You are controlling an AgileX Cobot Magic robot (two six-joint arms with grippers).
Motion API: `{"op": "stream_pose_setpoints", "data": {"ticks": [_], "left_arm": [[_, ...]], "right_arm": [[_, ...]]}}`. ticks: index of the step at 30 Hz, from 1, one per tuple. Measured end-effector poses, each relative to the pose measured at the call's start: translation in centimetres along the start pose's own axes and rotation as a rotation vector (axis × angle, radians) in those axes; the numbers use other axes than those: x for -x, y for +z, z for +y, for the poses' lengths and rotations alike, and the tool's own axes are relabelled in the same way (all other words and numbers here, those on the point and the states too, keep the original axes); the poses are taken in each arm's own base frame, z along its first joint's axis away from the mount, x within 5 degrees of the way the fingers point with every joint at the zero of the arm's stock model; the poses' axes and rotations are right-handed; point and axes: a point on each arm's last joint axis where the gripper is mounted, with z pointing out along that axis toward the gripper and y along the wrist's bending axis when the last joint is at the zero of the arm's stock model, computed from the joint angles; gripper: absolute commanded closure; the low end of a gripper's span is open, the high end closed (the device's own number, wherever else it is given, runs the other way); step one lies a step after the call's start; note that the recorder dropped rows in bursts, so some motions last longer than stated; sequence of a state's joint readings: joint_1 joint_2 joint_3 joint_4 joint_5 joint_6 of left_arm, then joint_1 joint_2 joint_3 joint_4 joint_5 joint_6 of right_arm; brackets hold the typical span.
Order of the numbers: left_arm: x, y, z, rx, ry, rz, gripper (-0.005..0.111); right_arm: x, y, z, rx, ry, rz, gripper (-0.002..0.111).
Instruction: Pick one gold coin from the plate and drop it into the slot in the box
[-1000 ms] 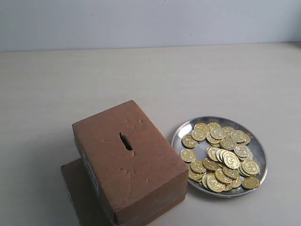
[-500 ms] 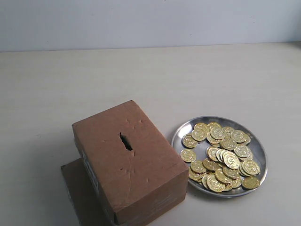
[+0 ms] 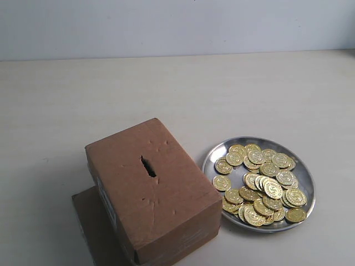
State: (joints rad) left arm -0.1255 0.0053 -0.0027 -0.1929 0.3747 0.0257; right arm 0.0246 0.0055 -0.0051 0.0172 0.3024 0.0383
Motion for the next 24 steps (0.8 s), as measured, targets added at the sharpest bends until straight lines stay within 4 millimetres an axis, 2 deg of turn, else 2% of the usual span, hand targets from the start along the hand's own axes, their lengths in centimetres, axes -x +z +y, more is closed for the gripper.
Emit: {"op": "stream_pose_setpoints", "data": {"ticks": [24], "left_arm": [[-0.04, -0.01, -0.22, -0.04, 0.036, 0.007, 0.107]], "right_arm": [[0.0, 0.0, 0.0, 0.0, 0.0, 0.0, 0.108]]}}
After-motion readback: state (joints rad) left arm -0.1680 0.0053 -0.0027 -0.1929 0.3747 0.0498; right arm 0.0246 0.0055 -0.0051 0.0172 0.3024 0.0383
